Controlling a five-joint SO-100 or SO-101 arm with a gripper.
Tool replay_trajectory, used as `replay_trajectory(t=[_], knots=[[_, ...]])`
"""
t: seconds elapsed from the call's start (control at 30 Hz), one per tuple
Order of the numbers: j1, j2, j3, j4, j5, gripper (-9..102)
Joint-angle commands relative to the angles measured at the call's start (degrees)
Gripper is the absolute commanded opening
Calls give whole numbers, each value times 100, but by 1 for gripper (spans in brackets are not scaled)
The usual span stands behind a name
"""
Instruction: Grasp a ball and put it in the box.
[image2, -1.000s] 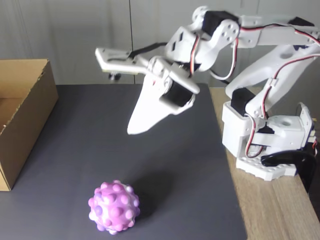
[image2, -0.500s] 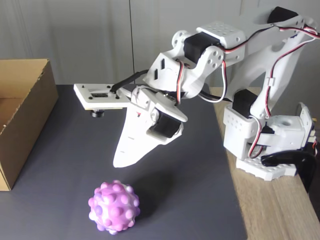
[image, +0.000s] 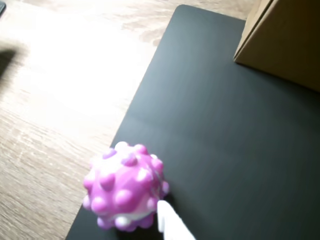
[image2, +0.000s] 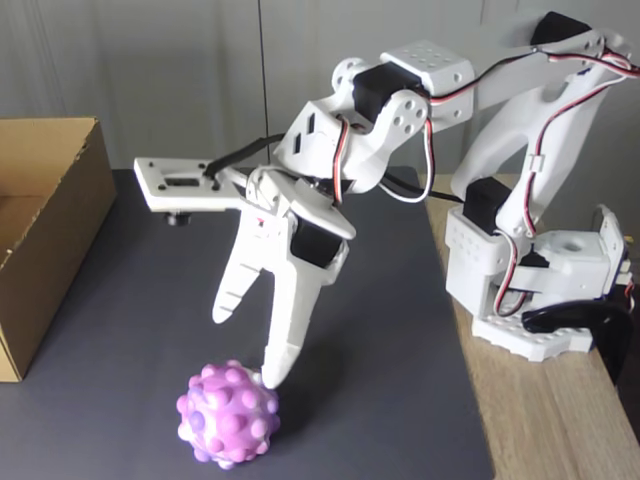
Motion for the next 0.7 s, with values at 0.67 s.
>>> replay_trajectory(t=[0.67], knots=[[97, -1819, -193, -1213, 220, 45]])
